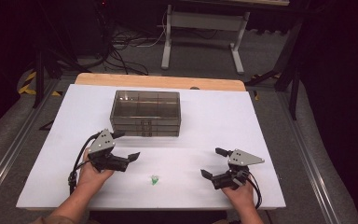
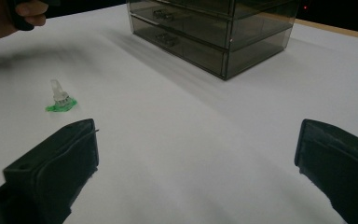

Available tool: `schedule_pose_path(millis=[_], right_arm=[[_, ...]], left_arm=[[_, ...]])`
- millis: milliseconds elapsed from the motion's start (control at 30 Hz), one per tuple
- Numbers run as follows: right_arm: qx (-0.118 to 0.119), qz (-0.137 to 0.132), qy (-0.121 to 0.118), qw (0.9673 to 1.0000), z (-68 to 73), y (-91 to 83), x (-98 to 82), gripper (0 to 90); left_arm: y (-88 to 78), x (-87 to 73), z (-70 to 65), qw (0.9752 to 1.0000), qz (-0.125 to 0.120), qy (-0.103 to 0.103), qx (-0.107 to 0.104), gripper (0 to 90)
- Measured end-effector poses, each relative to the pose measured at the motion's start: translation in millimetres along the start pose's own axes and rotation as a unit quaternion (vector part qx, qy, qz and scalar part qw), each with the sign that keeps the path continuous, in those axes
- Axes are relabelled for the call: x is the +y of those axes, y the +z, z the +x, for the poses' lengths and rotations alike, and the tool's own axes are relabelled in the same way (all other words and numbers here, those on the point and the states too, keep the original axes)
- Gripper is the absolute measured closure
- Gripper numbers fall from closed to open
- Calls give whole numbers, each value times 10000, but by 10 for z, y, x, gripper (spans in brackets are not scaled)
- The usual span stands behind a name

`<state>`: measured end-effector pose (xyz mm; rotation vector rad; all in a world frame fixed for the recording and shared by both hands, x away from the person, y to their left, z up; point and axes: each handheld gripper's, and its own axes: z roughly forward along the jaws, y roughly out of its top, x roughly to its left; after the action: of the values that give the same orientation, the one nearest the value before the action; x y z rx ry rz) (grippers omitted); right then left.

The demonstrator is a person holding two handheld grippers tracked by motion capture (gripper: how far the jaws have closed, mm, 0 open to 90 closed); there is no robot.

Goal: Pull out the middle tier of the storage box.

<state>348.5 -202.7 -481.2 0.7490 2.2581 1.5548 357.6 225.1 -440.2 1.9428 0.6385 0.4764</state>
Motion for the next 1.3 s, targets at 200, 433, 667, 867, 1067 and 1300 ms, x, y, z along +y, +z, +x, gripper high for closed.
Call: schedule_pose_path(millis=[200, 433, 667, 867, 1067, 1300], right_arm=[[18, 2, 2, 10000, 1, 0, 0, 2], [37, 9, 3, 10000, 3, 2, 0, 2], [48, 16, 3, 10000, 5, 3, 0, 2], [57, 26, -16, 10000, 5, 5, -1, 2], [63, 32, -12, 10000, 6, 7, -1, 2], [72, 36, -7, 10000, 7, 8, -1, 3]], left_arm=[[66, 33, -3, 10000, 25, 23, -58, 107], [162, 91, -18, 9997, 174, 68, -130, 118], [219, 158, -33, 9992, 290, 285, -47, 129], [254, 178, -57, 9980, 365, 488, 155, 159], [275, 186, -128, 9939, 371, 904, 508, 216], [271, 189, -191, 9890, 308, 1231, 759, 261]])
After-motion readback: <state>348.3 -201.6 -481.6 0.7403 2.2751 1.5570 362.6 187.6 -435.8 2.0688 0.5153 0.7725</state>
